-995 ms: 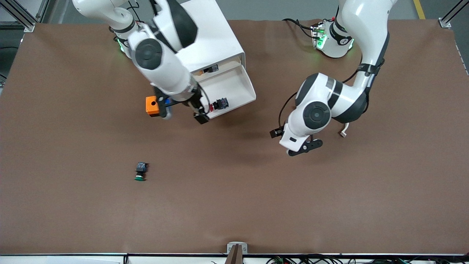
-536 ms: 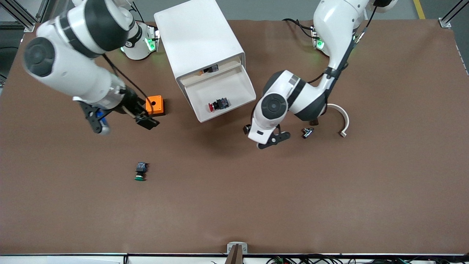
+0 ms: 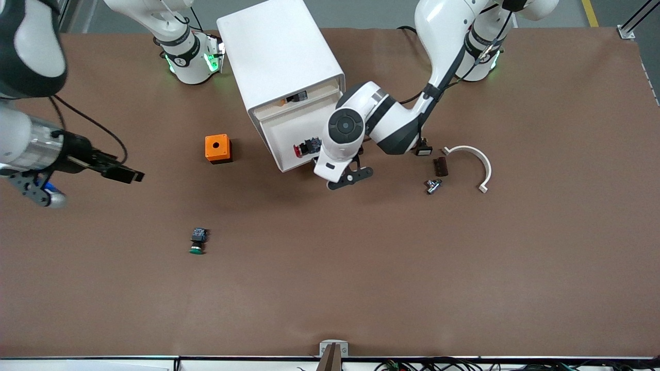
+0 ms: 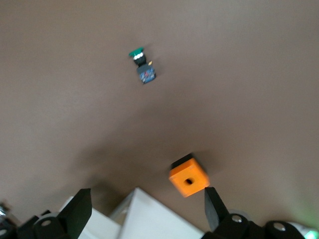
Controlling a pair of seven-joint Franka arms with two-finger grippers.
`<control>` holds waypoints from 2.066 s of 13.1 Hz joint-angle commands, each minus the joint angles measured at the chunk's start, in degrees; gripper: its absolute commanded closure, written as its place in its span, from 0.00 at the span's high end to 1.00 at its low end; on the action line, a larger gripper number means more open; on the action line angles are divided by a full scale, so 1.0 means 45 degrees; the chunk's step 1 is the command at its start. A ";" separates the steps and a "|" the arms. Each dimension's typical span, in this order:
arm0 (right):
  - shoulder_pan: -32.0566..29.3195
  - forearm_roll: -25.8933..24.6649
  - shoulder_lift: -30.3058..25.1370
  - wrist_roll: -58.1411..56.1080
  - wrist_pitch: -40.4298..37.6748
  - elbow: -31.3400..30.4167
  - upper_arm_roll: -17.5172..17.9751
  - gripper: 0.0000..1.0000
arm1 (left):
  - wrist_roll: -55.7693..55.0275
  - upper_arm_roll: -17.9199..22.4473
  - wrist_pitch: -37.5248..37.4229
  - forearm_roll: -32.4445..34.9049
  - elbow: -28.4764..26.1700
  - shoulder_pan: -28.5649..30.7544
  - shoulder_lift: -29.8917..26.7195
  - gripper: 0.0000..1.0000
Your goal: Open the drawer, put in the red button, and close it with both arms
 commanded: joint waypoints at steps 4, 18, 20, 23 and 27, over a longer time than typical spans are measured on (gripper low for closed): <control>-0.0395 -0.2487 -0.1223 -0.4818 -0.0132 0.0214 0.0279 1.00 | -0.0934 0.0043 -0.0154 -0.1144 0.0222 -0.1282 0.0080 1.00; -0.0610 -0.2526 -0.2085 -0.5641 -0.0445 0.0174 0.0337 1.00 | -0.1272 -0.0035 -0.1366 -0.1342 0.0241 -0.0550 0.0003 1.00; -0.0687 -0.2624 -0.2046 -0.5603 -0.0368 0.0136 0.0298 1.00 | -0.1053 -0.0035 -0.1405 -0.0897 0.0261 0.0741 -0.0271 1.00; -0.0844 -0.2624 -0.2046 -0.5583 0.0647 0.0077 0.0259 1.00 | -0.1053 -0.0055 -0.1736 0.2593 0.0261 0.2227 -0.0991 1.00; -0.0844 -0.2604 -0.2124 -0.5544 0.0474 0.0018 0.0259 1.00 | 0.0404 -0.0055 -0.2321 0.3385 0.0281 0.4647 -0.2689 1.00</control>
